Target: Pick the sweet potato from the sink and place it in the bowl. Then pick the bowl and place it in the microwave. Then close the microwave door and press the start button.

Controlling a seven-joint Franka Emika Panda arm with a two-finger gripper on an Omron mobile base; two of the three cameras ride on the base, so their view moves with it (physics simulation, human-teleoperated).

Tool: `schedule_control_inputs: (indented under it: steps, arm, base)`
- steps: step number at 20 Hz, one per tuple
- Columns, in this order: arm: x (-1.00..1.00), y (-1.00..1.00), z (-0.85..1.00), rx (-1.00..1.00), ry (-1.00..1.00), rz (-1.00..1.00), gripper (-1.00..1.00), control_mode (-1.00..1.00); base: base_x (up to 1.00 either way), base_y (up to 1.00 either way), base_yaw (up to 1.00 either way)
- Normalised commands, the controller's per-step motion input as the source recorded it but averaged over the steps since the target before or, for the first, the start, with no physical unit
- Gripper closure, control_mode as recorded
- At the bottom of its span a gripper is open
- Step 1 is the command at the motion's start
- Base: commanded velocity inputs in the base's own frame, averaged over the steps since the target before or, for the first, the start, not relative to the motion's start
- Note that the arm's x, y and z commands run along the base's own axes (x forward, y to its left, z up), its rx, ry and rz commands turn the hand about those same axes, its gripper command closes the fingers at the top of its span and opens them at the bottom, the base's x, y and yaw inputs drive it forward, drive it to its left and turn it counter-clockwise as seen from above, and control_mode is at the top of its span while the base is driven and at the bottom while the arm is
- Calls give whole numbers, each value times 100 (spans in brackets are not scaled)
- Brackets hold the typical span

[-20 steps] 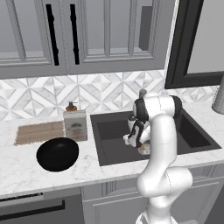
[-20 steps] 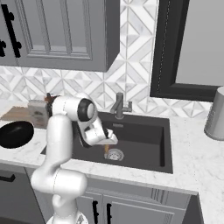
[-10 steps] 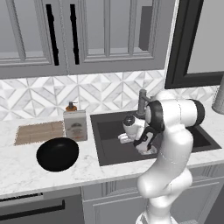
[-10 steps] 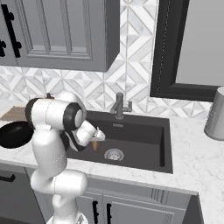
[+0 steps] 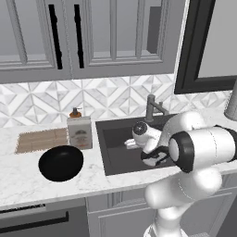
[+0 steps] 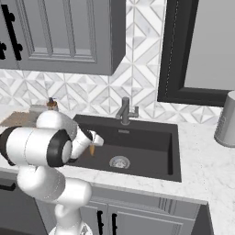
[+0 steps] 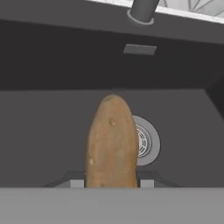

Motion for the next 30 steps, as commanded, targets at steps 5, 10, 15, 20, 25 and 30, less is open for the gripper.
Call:
schedule_control_inputs:
  steps: [5,10,15,20,25,30]
  arm:
    - [0,0,100,3,10,0,100,-100]
    - [-8,22,98,1,19,1,100,-100]
    - [-30,74,88,0,13,10,100,-100]
    - [-36,100,30,0,5,12,100,-100]
    - [-13,100,0,0,1,10,100,-100]
    - [0,100,0,0,1,11,100,-100]
  base:
    - [0,0,0]
    - [0,0,0]
    - [0,0,0]
    - [0,0,0]
    - [0,0,0]
    - [0,0,0]
